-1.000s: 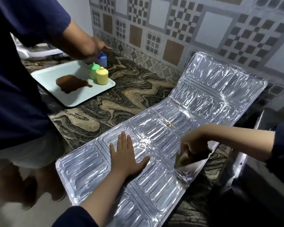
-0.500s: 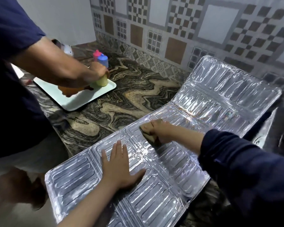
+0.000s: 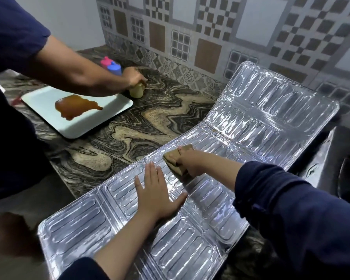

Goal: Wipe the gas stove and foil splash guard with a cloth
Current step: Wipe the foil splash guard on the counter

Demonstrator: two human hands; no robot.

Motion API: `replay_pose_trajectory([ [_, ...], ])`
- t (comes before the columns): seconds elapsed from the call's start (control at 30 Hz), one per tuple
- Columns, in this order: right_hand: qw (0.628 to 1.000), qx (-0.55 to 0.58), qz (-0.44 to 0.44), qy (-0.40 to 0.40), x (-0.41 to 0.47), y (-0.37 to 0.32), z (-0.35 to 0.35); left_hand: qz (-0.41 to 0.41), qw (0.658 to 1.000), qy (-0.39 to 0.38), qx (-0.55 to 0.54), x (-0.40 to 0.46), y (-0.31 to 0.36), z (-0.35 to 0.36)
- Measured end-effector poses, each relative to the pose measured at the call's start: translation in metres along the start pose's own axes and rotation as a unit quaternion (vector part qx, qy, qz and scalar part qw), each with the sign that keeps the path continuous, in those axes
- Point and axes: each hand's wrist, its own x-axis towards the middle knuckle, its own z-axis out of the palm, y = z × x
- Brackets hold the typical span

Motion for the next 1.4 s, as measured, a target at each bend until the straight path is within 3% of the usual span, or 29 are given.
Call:
replay_pose_trajectory([
  [0.13, 1.000, -0.025, -0.018, 0.002, -0.007, 0.005, -0.007, -0.007, 1.000, 0.002, -0.005, 0.000, 0.001, -0.001],
  [0.53, 0.996, 0.038, -0.052, -0.060, -0.043, 0.033, 0.006, -0.018, 1.000, -0.001, -0.008, -0.001, 0.002, -0.003],
  [0.67, 0.993, -0.010, -0.053, -0.107, -0.063, 0.038, 0.015, -0.019, 1.000, -0.003, -0.008, -0.001, 0.002, -0.003],
  [0.87, 0.980, 0.048, -0.011, -0.194, -0.076, 0.055, 0.033, -0.016, 1.000, -0.004, -0.002, -0.004, 0.002, -0.004],
  [1.2, 0.949, 0.044, 0.017, -0.311, -0.089, 0.070, 0.039, -0.017, 1.000, -0.012, 0.002, -0.006, 0.003, -0.007],
  [1.4, 0.956, 0.121, 0.035, -0.266, -0.084, 0.073, -0.002, -0.018, 1.000, -0.019, 0.001, -0.004, 0.004, -0.007],
])
